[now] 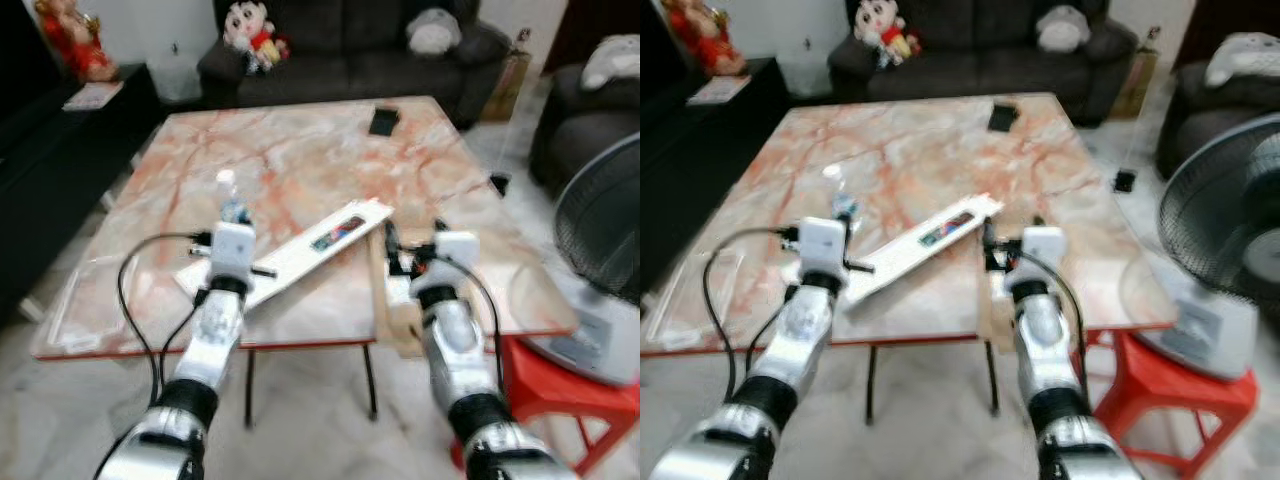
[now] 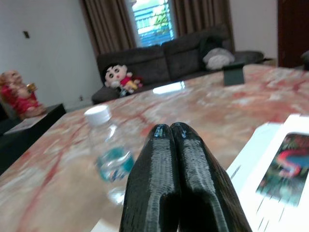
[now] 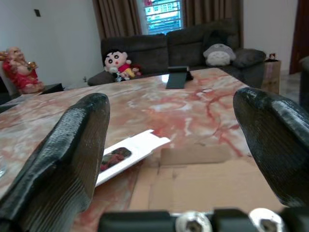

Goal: Picking trash to rubbish bin

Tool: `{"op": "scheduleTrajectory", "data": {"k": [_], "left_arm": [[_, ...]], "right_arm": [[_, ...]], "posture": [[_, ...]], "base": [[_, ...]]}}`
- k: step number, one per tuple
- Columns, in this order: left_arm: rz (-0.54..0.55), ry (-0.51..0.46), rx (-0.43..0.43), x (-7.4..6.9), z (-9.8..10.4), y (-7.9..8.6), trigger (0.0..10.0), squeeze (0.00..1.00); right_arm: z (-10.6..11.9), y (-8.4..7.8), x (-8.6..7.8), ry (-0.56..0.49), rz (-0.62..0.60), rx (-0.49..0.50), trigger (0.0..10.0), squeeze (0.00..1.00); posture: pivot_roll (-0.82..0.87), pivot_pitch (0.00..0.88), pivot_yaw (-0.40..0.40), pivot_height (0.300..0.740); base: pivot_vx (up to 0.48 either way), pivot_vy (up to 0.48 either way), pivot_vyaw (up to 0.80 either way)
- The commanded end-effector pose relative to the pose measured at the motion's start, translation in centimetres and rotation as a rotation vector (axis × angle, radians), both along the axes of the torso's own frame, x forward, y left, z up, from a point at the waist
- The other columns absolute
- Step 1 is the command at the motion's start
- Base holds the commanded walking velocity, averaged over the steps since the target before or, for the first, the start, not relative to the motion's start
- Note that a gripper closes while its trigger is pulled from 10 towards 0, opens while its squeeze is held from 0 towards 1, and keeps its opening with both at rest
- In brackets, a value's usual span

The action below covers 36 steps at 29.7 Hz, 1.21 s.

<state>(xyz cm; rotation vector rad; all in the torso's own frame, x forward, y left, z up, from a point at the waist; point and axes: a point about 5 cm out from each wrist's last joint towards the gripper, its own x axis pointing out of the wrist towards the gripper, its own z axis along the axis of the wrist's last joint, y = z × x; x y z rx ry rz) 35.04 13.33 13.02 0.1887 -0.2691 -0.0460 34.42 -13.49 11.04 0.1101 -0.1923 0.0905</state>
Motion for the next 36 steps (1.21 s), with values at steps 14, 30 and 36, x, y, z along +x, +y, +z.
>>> {"op": "scheduleTrajectory", "data": {"k": [14, 30, 36], "left_arm": [[0.03, -0.009, 0.02, 0.0, 0.2, 1.1, 10.0, 0.0], [0.004, -0.015, 0.025, 0.0, 0.3, 0.5, 10.0, 0.0], [-0.008, -0.015, 0.031, -0.1, 0.3, 0.3, 10.0, 0.0]], "right_arm": [[0.6, 1.8, 0.2, -0.022, 0.073, -0.026, 10.0, 0.0], [0.4, 1.6, 0.3, 0.004, 0.063, 0.011, 10.0, 0.0], [0.2, 1.4, 0.3, 0.019, 0.056, 0.018, 10.0, 0.0]], "posture": [[-0.04, 0.003, 0.016, 0.74], [-0.04, 0.004, 0.01, 0.74], [-0.04, 0.002, 0.009, 0.74]], "base": [[0.304, 0.0, 0.17], [0.304, 0.0, 0.0], [0.304, 0.0, 0.0]]}}
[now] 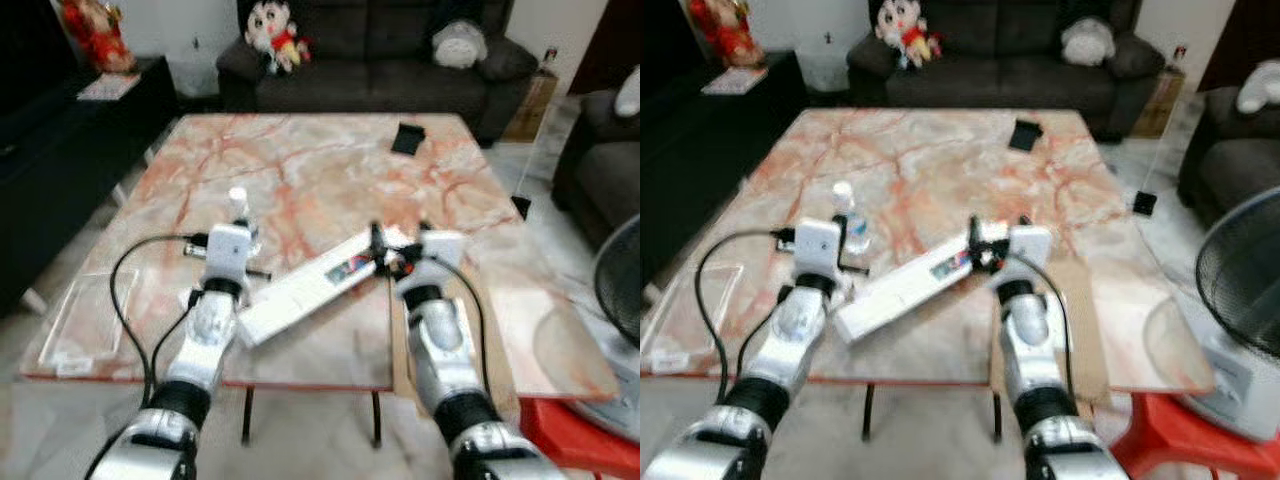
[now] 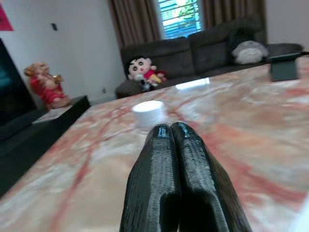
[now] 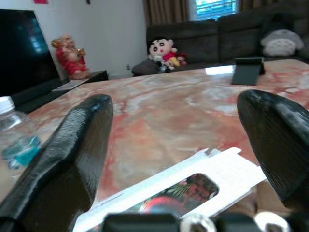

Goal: Picking trash to rubbish bin

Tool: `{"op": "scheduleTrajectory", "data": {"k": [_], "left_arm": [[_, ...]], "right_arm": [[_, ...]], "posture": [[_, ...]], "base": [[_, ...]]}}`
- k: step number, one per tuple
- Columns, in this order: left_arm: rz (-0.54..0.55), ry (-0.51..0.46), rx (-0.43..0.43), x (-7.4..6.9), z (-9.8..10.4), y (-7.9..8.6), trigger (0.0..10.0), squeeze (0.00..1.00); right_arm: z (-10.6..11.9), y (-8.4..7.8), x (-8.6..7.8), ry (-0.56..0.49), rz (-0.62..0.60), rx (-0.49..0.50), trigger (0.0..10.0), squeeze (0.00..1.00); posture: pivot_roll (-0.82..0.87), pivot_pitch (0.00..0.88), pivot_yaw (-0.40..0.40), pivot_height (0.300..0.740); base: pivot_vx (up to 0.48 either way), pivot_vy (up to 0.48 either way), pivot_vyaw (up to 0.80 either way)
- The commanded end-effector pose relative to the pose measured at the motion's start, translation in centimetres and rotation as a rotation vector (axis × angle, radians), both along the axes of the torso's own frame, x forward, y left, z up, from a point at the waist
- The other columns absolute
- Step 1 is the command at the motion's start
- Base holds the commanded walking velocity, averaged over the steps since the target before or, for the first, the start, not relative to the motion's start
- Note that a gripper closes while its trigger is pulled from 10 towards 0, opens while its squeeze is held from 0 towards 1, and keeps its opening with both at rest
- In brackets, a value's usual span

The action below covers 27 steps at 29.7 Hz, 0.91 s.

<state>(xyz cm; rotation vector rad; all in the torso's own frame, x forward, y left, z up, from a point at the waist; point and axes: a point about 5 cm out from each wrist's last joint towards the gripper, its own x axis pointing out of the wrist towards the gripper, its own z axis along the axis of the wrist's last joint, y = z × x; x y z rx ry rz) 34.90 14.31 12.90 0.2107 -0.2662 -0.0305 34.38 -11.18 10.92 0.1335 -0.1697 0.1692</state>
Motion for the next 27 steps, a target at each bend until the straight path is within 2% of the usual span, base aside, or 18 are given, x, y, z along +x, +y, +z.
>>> {"op": "scheduleTrajectory", "data": {"k": [1, 15, 21, 25, 27], "left_arm": [[-0.03, -0.016, 0.012, 0.1, 0.4, -0.8, 10.0, 0.0], [-0.075, -0.016, 0.03, 0.0, 0.3, -1.6, 10.0, 0.0], [-0.151, -0.016, 0.076, -0.1, 0.4, -2.7, 10.0, 0.0], [-0.179, -0.004, 0.085, 0.0, 0.4, -3.5, 10.0, 0.0], [-0.194, -0.001, 0.093, 0.0, 0.4, -3.8, 10.0, 0.0]], "right_arm": [[0.3, -0.9, 0.3, 0.001, -0.026, 0.004, 10.0, 0.0], [0.2, -0.9, 0.3, 0.014, -0.024, 0.004, 10.0, 0.0], [0.4, -0.9, 0.6, 0.023, -0.041, 0.02, 10.0, 0.0], [-0.4, -1.1, 0.6, 0.094, -0.063, 0.015, 10.0, 0.0], [-0.5, -1.1, 0.6, 0.103, -0.07, 0.047, 10.0, 0.0]], "posture": [[-0.04, 0.0, 0.008, 0.74], [-0.04, 0.0, 0.007, 0.74], [-0.05, 0.006, 0.011, 0.74], [-0.05, 0.021, 0.011, 0.74], [-0.04, 0.025, 0.013, 0.74]], "base": [[0.304, 0.0, 0.0], [0.303, 0.0, 0.0], [0.0, 0.0, 0.0], [0.0, 0.0, 0.0], [0.0, 0.0, 0.0]]}}
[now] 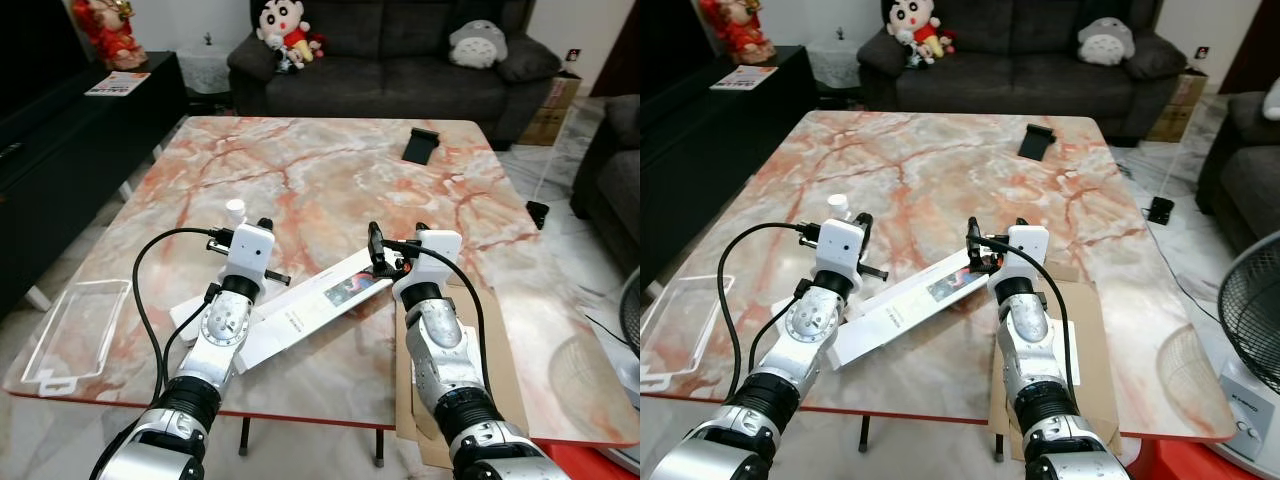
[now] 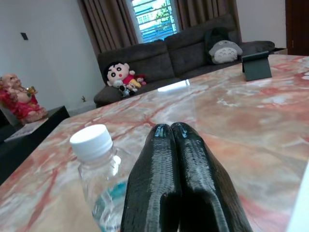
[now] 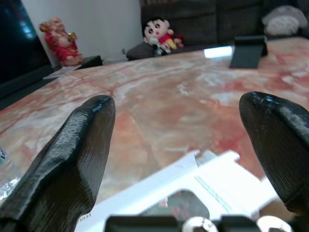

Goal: Picking trash to rubbish bin

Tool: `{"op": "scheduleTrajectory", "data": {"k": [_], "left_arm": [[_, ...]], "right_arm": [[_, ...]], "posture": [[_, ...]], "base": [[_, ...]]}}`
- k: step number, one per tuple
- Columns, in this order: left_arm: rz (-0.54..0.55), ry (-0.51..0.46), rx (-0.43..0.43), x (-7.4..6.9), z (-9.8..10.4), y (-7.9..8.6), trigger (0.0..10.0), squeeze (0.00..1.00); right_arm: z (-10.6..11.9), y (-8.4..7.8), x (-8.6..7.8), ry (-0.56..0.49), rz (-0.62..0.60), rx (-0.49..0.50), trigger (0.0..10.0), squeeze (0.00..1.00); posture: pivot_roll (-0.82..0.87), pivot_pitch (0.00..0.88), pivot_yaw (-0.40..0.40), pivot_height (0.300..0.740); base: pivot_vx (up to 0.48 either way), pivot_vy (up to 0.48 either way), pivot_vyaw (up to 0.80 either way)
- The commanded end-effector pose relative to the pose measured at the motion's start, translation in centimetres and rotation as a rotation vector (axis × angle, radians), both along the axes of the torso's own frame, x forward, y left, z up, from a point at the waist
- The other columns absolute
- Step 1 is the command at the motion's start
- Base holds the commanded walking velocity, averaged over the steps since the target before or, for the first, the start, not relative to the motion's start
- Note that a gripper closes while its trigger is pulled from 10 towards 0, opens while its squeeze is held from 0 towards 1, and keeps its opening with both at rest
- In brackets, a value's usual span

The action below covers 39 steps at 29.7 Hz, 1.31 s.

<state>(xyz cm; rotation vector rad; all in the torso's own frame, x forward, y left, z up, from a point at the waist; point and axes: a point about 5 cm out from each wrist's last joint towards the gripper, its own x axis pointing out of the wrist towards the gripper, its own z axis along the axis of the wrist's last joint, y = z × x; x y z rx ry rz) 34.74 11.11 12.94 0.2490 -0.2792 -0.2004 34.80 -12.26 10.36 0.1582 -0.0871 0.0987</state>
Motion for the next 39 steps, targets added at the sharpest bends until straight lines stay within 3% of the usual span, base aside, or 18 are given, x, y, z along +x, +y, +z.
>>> {"op": "scheduleTrajectory", "data": {"k": [1, 4, 8, 9, 10, 19, 32, 33, 34, 35, 36, 39], "left_arm": [[-0.036, -0.005, 0.036, 0.2, 0.3, -0.7, 10.0, 0.0], [-0.057, 0.005, 0.058, 0.3, 0.3, -0.8, 10.0, 0.0], [-0.059, 0.004, 0.065, 0.5, 0.5, -0.6, 10.0, 0.0], [-0.058, 0.003, 0.066, 0.6, 0.6, -0.6, 10.0, 0.0], [-0.058, 0.001, 0.067, 0.6, 0.7, -0.6, 10.0, 0.0], [-0.072, -0.002, 0.063, 0.6, 0.8, -1.0, 10.0, 0.0], [-0.079, 0.014, 0.066, 0.8, 0.7, -1.4, 10.0, 0.0], [-0.084, 0.018, 0.069, 0.8, 0.6, -1.4, 10.0, 0.0], [-0.086, 0.019, 0.07, 0.8, 0.6, -1.3, 10.0, 0.0], [-0.087, 0.019, 0.071, 0.8, 0.6, -1.3, 10.0, 0.0], [-0.089, 0.02, 0.073, 0.8, 0.6, -1.3, 10.0, 0.0], [-0.09, 0.021, 0.071, 0.9, 0.7, -1.3, 10.0, 0.0]], "right_arm": [[0.0, -0.1, 0.1, 0.016, -0.01, 0.039, 10.0, 0.0], [-0.5, 0.0, 0.3, 0.093, -0.058, 0.107, 10.0, 0.0], [-1.1, 0.4, 0.4, 0.172, -0.064, 0.126, 10.0, 0.0], [-1.1, 0.5, 0.4, 0.181, -0.06, 0.147, 10.0, 0.71], [-1.0, 0.6, 0.5, 0.179, -0.05, 0.166, 10.0, 1.0], [0.0, 1.3, 1.1, 0.237, -0.022, 0.264, 10.0, 1.0], [0.8, 1.3, 1.7, 0.311, -0.012, 0.205, 10.0, 1.0], [0.9, 1.4, 1.7, 0.336, -0.016, 0.194, 10.0, 0.96], [0.9, 1.4, 1.6, 0.344, -0.021, 0.189, 10.0, 0.49], [0.9, 1.4, 1.6, 0.349, -0.025, 0.186, 10.0, 0.49], [1.0, 1.4, 1.6, 0.345, -0.03, 0.183, 10.0, 0.0], [1.3, 1.2, 1.6, 0.334, -0.039, 0.181, 10.0, 0.0]], "posture": [[-0.04, 0.025, 0.013, 0.74], [-0.05, 0.041, 0.038, 0.74], [-0.05, 0.043, 0.046, 0.74], [-0.05, 0.042, 0.044, 0.74], [-0.04, 0.04, 0.045, 0.74], [-0.05, 0.027, 0.044, 0.74], [-0.04, 0.008, 0.026, 0.74], [-0.05, 0.007, 0.03, 0.74], [-0.05, 0.007, 0.03, 0.74], [-0.05, 0.007, 0.03, 0.74], [-0.05, 0.007, 0.03, 0.74], [-0.05, 0.014, 0.039, 0.74]], "base": [[0.0, 0.0, 0.0], [0.0, 0.0, 0.0], [0.0, 0.0, 0.0], [0.0, 0.0, 0.0], [0.0, 0.0, 0.0], [0.0, 0.0, 0.0], [0.0, 0.0, 0.0], [0.0, 0.0, 0.0], [0.0, 0.0, 0.0], [0.0, 0.0, 0.0], [0.0, 0.0, 0.0], [0.0, 0.0, 0.0]]}}
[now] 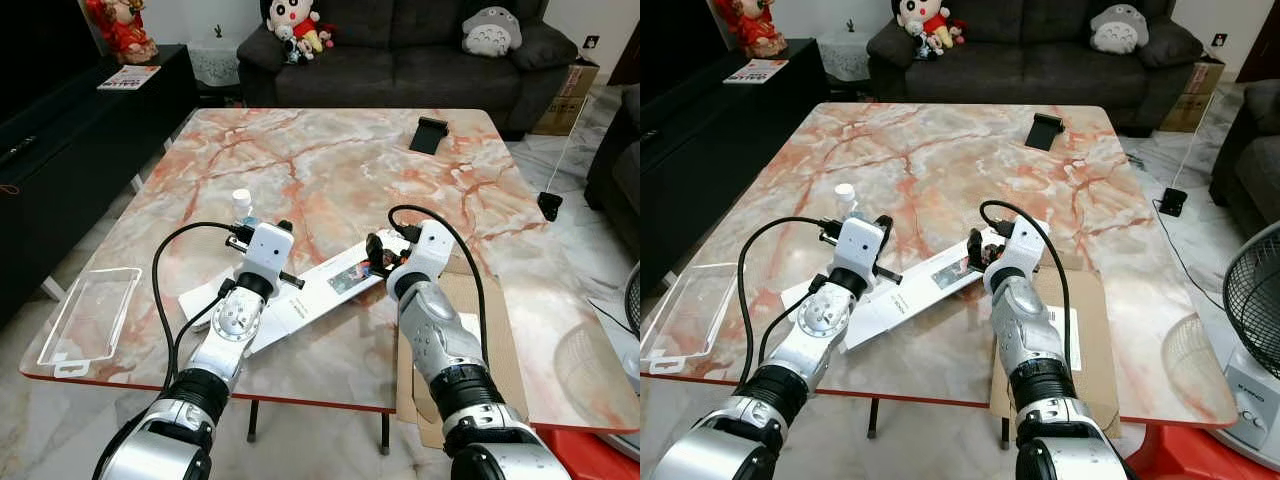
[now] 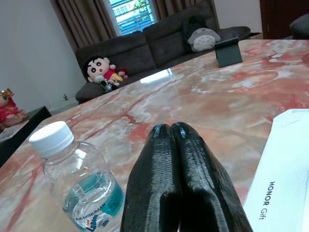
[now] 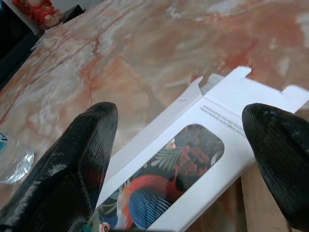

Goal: Picking trash to rubbish bin

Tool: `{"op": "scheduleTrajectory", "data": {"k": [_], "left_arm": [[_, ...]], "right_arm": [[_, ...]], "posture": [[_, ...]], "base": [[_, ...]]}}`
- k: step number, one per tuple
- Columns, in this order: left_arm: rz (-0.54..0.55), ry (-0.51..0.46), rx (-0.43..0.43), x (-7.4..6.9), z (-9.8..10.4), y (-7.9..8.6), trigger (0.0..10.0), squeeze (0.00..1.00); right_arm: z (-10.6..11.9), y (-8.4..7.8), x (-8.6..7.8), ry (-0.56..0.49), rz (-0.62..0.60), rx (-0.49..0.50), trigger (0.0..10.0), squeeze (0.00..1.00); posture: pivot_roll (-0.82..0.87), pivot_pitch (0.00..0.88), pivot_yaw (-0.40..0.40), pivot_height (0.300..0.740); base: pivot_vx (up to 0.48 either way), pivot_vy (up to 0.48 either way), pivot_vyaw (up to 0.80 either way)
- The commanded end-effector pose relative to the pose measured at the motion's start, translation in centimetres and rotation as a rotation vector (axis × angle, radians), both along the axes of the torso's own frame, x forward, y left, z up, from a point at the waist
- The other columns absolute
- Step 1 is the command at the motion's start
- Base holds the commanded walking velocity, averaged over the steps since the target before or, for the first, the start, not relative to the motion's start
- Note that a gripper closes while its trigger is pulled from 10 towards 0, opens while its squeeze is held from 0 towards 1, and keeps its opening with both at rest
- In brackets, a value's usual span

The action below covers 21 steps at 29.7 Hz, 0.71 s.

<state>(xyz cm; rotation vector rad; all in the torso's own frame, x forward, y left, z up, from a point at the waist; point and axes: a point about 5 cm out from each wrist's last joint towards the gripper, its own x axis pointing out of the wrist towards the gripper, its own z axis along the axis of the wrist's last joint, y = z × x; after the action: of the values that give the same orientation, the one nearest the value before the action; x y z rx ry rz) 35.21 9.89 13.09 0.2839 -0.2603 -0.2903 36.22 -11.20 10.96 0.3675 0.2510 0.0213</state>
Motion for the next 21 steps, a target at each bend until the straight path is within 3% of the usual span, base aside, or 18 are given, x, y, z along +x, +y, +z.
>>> {"op": "scheduleTrajectory", "data": {"k": [1, 11, 16, 21], "left_arm": [[-0.011, -0.004, 0.022, 0.5, 0.6, -0.1, 10.0, 0.0], [-0.032, 0.008, 0.025, 0.4, 0.4, -0.5, 10.0, 0.0], [-0.04, 0.01, 0.029, 0.5, 0.5, -0.7, 10.0, 0.0], [-0.031, 0.015, 0.027, 0.5, 0.4, -0.6, 10.0, 0.0]], "right_arm": [[0.8, 0.1, 0.2, -0.019, -0.002, -0.013, 10.0, 0.0], [1.2, -1.2, -0.1, -0.007, -0.076, -0.076, 10.0, 0.0], [-0.8, -2.6, -0.8, 0.044, -0.091, -0.246, 10.0, 0.0], [-2.5, -2.6, -1.4, 0.123, -0.067, -0.246, 10.0, 0.0]], "posture": [[-0.05, 0.013, 0.04, 0.74], [-0.06, 0.015, 0.051, 0.74], [-0.06, 0.014, 0.051, 0.74], [-0.05, 0.015, 0.04, 0.74]], "base": [[0.0, 0.0, 0.0], [0.0, 0.0, 0.0], [0.0, 0.0, 0.0], [0.0, 0.0, 0.0]]}}
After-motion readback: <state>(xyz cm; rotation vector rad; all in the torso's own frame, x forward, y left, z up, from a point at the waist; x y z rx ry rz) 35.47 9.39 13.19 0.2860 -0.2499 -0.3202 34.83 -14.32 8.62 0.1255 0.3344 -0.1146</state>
